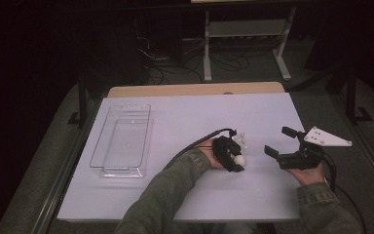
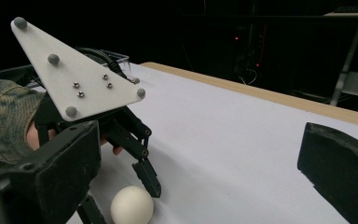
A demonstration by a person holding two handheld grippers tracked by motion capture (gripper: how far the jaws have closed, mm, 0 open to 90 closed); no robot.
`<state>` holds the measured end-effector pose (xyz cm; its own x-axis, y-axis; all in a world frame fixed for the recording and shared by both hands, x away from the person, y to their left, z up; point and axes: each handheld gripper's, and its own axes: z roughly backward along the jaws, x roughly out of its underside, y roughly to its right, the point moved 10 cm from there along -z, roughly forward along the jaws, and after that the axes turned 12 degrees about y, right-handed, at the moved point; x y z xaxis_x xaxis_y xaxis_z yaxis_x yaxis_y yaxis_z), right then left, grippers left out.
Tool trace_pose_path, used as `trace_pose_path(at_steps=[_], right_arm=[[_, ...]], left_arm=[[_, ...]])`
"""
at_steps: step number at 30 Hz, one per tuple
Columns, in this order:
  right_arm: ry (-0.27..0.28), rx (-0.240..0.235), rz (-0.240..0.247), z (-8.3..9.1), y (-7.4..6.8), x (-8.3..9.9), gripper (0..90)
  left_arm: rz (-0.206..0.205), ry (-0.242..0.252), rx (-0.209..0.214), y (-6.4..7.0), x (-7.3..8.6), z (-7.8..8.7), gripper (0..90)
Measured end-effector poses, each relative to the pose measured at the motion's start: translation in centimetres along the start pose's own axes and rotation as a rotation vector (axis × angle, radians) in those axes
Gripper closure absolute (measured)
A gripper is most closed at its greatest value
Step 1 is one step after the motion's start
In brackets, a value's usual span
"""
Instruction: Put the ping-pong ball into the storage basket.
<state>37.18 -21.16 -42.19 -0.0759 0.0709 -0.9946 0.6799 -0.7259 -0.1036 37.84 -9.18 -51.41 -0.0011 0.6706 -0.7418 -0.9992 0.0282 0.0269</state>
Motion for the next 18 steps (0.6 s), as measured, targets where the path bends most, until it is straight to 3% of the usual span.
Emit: trace_pose_path(at_steps=[7,18], right_arm=[[0.001,0.000,0.000,-0.02,-0.02,-0.01,0.0],[0.001,-0.001,0.001,-0.04,-0.04,-0.03,0.0]], left_arm=[[-0.009,0.003,0.012,0.29,-0.15,0.13,49.1],[-0.014,-0.010,0.021,0.60,-0.21,0.45,50.5]])
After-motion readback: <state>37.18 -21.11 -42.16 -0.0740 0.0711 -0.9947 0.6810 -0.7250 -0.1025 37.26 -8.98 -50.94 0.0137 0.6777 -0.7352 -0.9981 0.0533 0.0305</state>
